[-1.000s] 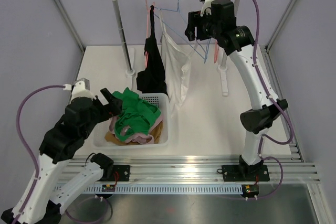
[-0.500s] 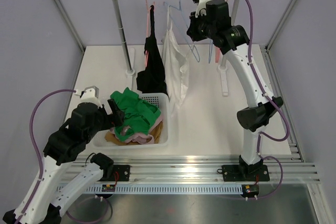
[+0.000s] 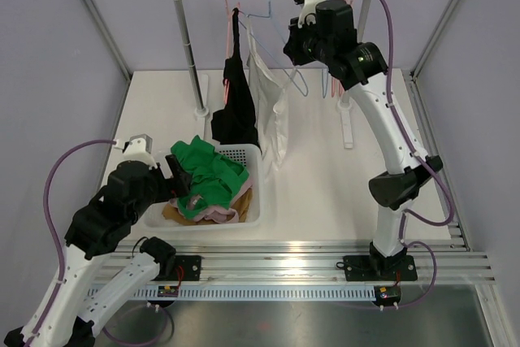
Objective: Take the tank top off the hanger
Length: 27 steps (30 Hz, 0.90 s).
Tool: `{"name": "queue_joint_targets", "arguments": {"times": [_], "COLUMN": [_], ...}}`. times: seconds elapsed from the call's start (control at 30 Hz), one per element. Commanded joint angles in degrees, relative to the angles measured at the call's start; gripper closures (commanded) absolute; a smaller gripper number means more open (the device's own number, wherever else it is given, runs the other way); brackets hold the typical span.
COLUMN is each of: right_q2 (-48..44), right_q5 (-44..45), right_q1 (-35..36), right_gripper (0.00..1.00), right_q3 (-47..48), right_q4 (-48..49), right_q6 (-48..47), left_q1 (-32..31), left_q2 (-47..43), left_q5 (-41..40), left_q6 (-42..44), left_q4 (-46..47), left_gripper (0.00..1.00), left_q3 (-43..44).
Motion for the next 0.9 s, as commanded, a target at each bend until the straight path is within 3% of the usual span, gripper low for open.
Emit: {"name": "queue_joint_targets", "arguments": {"times": [0.0,0.23,0.47,0.87], "right_q2": [-8.46,-13.74,-21.83,-15.86], "right_q5": [2.06,2.15,3.54,4.27], "right_q1": [0.39,0.47,0.38,0.39], "right_gripper": [1.0,1.0,1.0,1.0], "right_q3": [-0.63,-3.27,-15.21,-11.98], "right_q4": [5.58,4.09,11.11,13.93], "right_q6": [1.18,1.53,1.36,-0.58], "left_q1": [-0.27,-0.27,-0.27,-0.36], "left_q2": [0.39,2.76,5.23,4.79], "left_q5": [1.58,3.95,7.02,5.1], "left_q6": [1.6,1.87,1.87,2.22], "left_q4": [3.41,7.45,13.51,13.96], "left_gripper": [0.01,0.01,0.01,0.01], "left_q3": [1.1,2.06,1.8,-0.22]}}
